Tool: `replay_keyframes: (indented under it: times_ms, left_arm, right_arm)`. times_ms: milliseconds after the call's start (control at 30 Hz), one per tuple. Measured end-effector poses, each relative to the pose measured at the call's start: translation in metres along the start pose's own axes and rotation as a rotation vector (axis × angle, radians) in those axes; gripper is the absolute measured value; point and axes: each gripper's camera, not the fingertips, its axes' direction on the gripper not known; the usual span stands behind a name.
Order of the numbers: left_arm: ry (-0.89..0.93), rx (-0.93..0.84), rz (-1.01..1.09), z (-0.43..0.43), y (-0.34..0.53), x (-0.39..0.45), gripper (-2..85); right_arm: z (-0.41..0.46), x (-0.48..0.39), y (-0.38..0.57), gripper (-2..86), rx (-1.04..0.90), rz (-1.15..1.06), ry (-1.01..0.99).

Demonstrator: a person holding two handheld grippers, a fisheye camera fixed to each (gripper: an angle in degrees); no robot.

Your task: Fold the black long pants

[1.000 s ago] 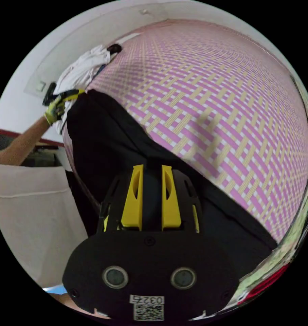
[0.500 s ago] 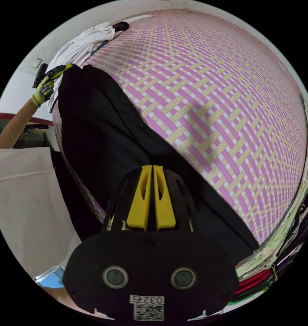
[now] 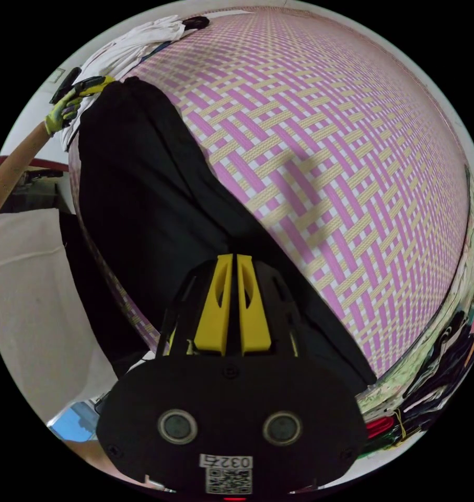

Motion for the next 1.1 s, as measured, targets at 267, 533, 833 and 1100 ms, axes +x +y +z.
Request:
replay_keyframes:
  times_ms: [267,533,833,1100]
  left_arm:
    - [0.189,0.186,0.095,-0.068,0.034,0.014,-1.5]
    - [0.104,0.121,-0.013,-0.062,-0.017,0.018,-1.5]
    - [0.01,0.31,-0.061,-0.111,0.026,0.056,0.1]
    - [-0.077,0.026,-0.05,-0.067,0.097,0.115,-1.0]
  right_arm:
    - [-0.049,-0.013,0.044,-1.0,0.166,0.039,0.019]
    - [-0.05,0.02,0.042,-0.6,0.2,0.109,-0.003]
    - [-0.024,0.049,0.112,4.9,0.252,0.343,-0.091]
    - [0.019,0.027,0.25,4.9,0.345,0.616,-0.178]
